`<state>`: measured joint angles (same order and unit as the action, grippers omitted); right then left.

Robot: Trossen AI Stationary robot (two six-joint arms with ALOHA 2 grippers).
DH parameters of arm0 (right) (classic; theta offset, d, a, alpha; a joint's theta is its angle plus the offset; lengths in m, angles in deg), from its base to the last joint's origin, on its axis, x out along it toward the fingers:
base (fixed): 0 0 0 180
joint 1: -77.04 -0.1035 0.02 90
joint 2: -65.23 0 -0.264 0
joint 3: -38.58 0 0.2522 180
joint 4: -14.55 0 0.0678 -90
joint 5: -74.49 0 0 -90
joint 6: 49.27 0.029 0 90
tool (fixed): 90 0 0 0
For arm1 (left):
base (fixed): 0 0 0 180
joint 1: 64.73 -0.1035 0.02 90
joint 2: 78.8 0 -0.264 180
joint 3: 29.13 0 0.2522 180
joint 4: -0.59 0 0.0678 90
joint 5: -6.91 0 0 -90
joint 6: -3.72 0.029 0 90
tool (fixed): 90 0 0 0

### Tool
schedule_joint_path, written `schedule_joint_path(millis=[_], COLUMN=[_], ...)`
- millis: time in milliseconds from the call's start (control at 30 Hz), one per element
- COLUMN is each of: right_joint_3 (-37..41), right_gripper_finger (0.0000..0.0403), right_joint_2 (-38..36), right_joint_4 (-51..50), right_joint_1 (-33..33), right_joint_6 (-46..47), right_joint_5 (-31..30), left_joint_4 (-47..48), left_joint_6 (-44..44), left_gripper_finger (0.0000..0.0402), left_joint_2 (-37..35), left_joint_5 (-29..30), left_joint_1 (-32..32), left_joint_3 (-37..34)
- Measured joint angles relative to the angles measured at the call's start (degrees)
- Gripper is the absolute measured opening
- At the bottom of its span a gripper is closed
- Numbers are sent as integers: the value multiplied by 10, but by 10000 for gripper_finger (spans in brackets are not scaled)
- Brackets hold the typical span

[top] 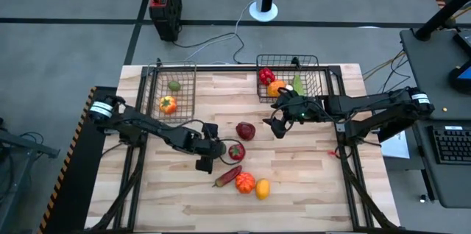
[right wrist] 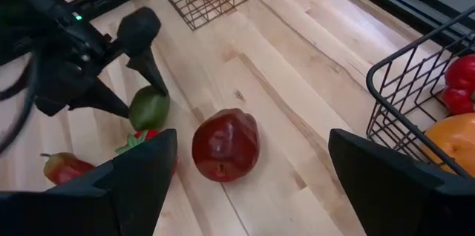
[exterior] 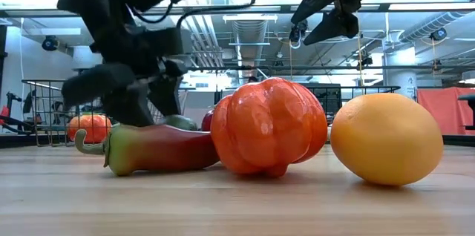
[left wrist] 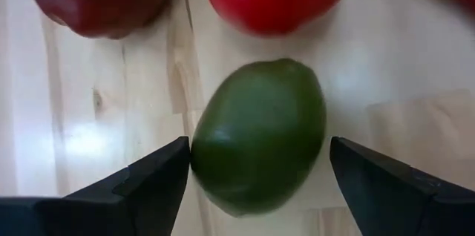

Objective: Sort produce into baskets
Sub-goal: Put the lime into the brown wire basket

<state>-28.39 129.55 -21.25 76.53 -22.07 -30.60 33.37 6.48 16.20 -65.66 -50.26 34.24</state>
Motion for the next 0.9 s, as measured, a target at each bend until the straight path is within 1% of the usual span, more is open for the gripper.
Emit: schedule_joint_path(millis=[67,167,367,433,567,667,800,900], right_joint_3=[0,1,1,1,1,1,1,1], right_gripper_finger=[342,339,337,338,336,334,335,336], right_joint_2=[0,0,0,0,0,0,0,0], right_joint_4=[1,0,0,0,0,0,0,0], right_joint_1=[0,0,0,0,0,0,0,0], right_joint_6=[0,0,-1,-1,-1,-2,-2,-2], right_joint_5=[0,0,0,0,0,0,0,0], left_joint_4=[-1,-4,-4,-3,0,14,58,106], left_joint_6=[0,-2,-14,-19,-30,-38,-39,-53], left_gripper_finger=[299,278,201,182,180,190,188,181], left_joint_2=[11,24,26,23,15,-2,-49,-99], left_joint_5=[0,0,0,0,0,-1,1,37], left_joint_1=[0,0,0,0,0,0,0,-7], left_joint_3=[1,2,2,2,2,2,2,2])
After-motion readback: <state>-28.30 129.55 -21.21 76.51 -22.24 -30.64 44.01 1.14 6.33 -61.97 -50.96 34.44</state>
